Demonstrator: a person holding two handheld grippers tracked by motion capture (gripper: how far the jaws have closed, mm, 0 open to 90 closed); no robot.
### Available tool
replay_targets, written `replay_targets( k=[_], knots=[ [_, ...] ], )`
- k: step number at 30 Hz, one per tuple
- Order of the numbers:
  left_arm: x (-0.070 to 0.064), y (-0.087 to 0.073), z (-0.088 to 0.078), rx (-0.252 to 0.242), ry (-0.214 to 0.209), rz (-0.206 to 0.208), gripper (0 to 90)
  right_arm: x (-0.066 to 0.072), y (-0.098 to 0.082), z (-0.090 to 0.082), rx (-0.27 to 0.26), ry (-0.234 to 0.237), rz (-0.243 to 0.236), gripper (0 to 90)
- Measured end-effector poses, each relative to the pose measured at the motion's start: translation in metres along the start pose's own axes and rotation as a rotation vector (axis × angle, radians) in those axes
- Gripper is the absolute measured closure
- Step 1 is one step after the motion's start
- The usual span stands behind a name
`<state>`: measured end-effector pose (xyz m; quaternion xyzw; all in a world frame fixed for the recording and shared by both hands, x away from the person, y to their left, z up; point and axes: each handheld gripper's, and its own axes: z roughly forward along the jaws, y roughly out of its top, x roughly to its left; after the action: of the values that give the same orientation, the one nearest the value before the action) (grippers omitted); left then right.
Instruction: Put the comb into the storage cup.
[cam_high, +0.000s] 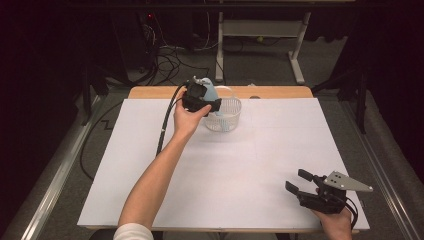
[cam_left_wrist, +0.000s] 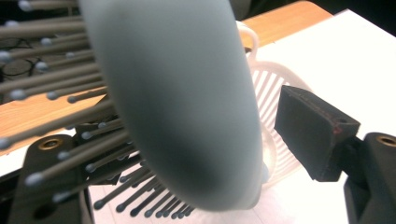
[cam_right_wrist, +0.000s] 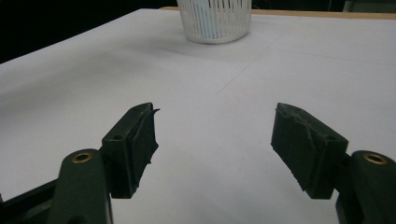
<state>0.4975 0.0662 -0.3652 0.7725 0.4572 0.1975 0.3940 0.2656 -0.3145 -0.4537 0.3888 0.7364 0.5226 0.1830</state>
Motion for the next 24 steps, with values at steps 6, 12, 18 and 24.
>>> replay_targets(
  k=[6, 12, 18, 24],
  knots=[
    [0.008, -0.006, -0.004, 0.022, 0.006, -0.015, 25.3, 0.0, 0.0, 0.002, 0.005, 0.007, -0.004, 31.1],
    [0.016, -0.012, -0.005, 0.02, 0.008, -0.042, 24.7, 0.0, 0.0, 0.002, 0.006, 0.005, 0.0, 31.1],
    [0.02, -0.017, -0.006, 0.029, 0.004, -0.051, 23.9, 0.0, 0.0, 0.002, 0.007, 0.004, -0.002, 31.0],
    [0.021, -0.018, -0.007, 0.035, 0.004, -0.054, 23.2, 0.0, 0.0, 0.002, 0.007, 0.003, -0.003, 31.1]
  ],
)
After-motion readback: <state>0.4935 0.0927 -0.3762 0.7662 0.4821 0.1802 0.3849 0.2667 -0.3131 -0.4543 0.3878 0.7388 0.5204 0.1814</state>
